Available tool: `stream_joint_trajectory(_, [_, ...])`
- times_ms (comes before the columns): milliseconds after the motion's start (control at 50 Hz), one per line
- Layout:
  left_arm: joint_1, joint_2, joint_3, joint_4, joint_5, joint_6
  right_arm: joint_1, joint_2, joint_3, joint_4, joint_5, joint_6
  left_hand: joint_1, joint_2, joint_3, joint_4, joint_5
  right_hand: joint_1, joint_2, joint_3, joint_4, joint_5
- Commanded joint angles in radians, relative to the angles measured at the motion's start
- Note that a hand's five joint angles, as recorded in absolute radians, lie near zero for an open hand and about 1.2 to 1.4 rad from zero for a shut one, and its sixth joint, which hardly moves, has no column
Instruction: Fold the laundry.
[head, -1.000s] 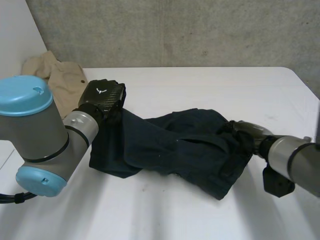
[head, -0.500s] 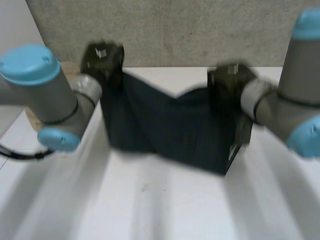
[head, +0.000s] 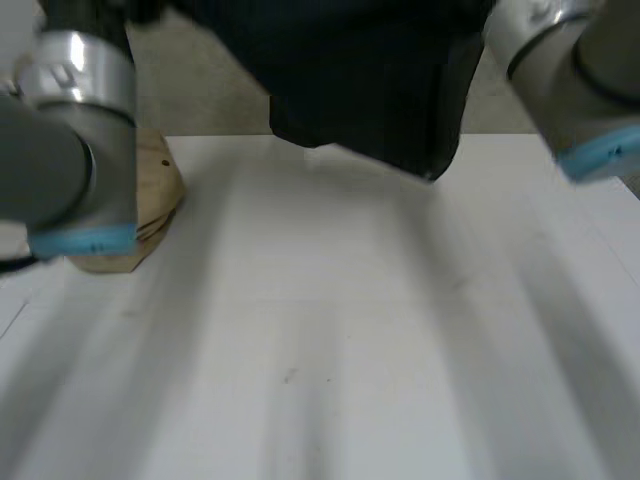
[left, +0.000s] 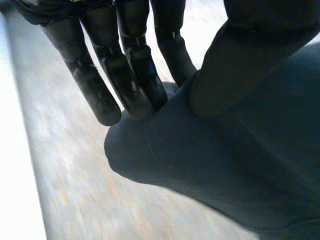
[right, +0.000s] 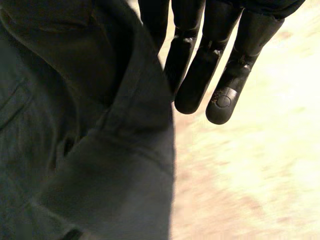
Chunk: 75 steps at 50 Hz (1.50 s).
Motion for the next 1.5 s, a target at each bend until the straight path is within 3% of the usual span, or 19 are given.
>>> stream_joint_trajectory(20, [-0.015, -0.004, -0.219, -0.110, 0.001, 0.007, -0.005, 0.024, 0.213, 0.101, -0.102, -0.008, 0.247, 0.197, 0.202, 0.195, 0.243, 0.411, 0.223, 0.213, 0.208, 0.232])
stream_joint_trajectory(100, [-0.018, -0.002, -0.317, -0.195, 0.001, 0.019, -0.002, 0.093, 0.294, 0.279, -0.105, -0.123, 0.247, 0.197, 0.202, 0.195, 0.243, 0.411, 0.223, 0.213, 0.208, 0.232])
stream_joint_trajectory(240, [-0.041, 0.027, -0.425, -0.391, 0.006, 0.113, 0.005, 0.073, 0.391, 0.486, -0.103, -0.229, 0.247, 0.197, 0.202, 0.195, 0.243, 0.411, 0.223, 0.213, 0.208, 0.232])
stream_joint_trajectory(540, [-0.179, 0.185, -0.570, -0.739, 0.010, 0.274, 0.004, -0.183, 0.665, 0.656, 0.018, -0.283, 0.247, 0.197, 0.202, 0.195, 0.243, 0.411, 0.223, 0.213, 0.208, 0.232])
stream_joint_trajectory(700, [-0.236, 0.185, -0.570, -0.745, 0.009, 0.276, -0.007, -0.229, 0.777, 0.657, 0.015, -0.341, 0.247, 0.197, 0.202, 0.195, 0.243, 0.411, 0.223, 0.213, 0.208, 0.232])
stream_joint_trajectory(840, [-0.189, 0.133, -0.518, -0.658, 0.007, 0.270, -0.008, -0.228, 0.846, 0.395, -0.004, -0.229, 0.247, 0.197, 0.202, 0.195, 0.243, 0.411, 0.223, 0.213, 0.208, 0.232])
stream_joint_trajectory(960, [-0.120, 0.027, -0.440, -0.574, 0.009, 0.268, -0.011, -0.226, 0.869, 0.239, 0.006, -0.041, 0.247, 0.197, 0.202, 0.195, 0.243, -0.215, -0.403, -0.413, -0.418, -0.393])
stream_joint_trajectory(1080, [-0.106, -0.077, -0.325, -0.560, 0.007, 0.265, -0.059, -0.249, 0.866, 0.238, 0.003, 0.047, 0.247, 0.197, 0.202, 0.195, 0.243, -0.390, -0.577, -0.587, -0.592, -0.568])
stream_joint_trajectory(1320, [-0.083, -0.179, -0.185, -0.561, 0.006, 0.265, -0.220, -0.569, 1.044, 0.305, -0.020, 0.189, 0.247, 0.197, 0.202, 0.195, 0.243, -0.446, -0.633, -0.644, -0.648, -0.624])
stream_joint_trajectory(1500, [-0.083, -0.209, -0.130, -0.563, 0.004, 0.265, -0.289, -0.718, 1.289, 0.275, -0.135, 0.317, 0.247, 0.197, 0.202, 0.195, 0.243, -0.396, -0.583, -0.594, -0.598, -0.574])
